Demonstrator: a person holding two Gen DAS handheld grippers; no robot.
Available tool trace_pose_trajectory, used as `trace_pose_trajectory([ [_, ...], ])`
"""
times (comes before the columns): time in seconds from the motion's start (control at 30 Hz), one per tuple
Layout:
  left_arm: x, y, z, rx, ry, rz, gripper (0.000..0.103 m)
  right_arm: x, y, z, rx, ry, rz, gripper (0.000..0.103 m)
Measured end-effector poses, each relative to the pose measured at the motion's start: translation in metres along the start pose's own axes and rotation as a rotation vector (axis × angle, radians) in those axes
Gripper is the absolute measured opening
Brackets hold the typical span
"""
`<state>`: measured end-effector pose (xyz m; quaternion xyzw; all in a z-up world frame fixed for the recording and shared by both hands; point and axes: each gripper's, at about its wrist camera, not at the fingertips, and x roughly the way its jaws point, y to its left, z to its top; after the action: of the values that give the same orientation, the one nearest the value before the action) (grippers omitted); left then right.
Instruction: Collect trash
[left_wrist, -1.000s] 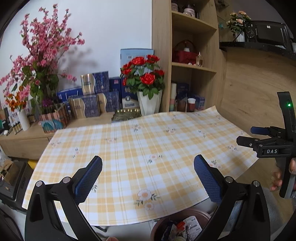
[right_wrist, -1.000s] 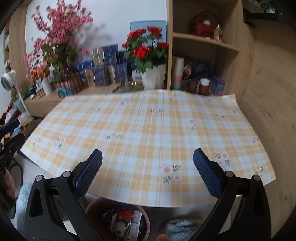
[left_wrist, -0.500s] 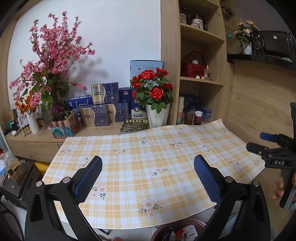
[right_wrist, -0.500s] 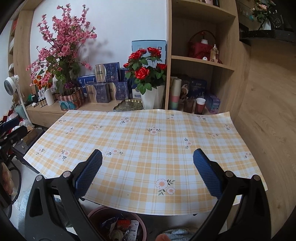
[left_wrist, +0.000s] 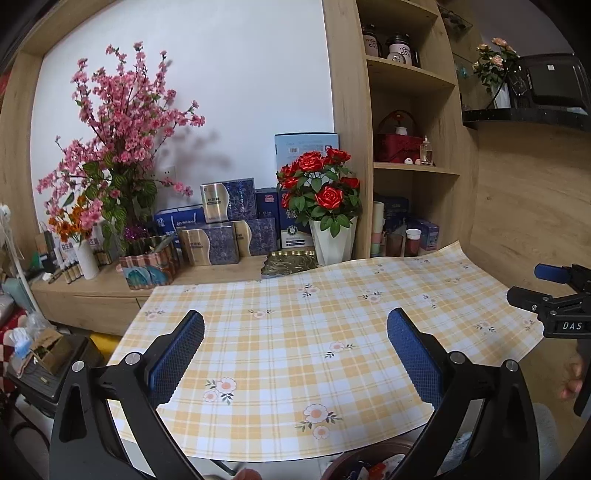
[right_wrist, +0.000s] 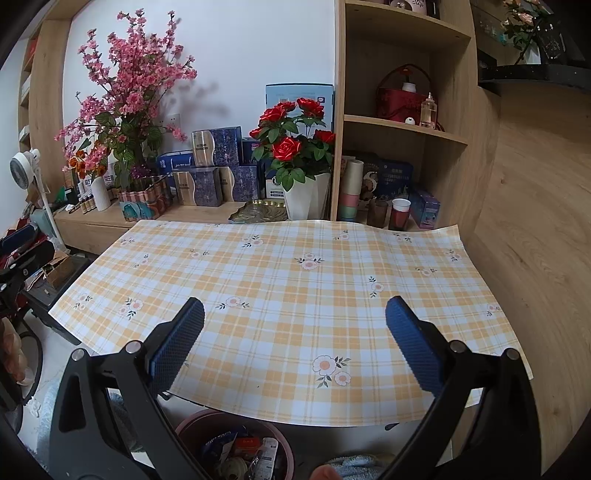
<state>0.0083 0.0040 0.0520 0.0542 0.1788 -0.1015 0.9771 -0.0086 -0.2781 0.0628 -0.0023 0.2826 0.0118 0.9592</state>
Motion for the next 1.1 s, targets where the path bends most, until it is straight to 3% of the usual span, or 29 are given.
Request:
trace_pose_trajectory([
  [1.1, 0.0011, 0.0019, -0.0026, -0.010, 0.035, 0.023, 0.097, 0.0015, 0.0088, -0.0003, -0.003, 0.005, 0.001, 0.097],
])
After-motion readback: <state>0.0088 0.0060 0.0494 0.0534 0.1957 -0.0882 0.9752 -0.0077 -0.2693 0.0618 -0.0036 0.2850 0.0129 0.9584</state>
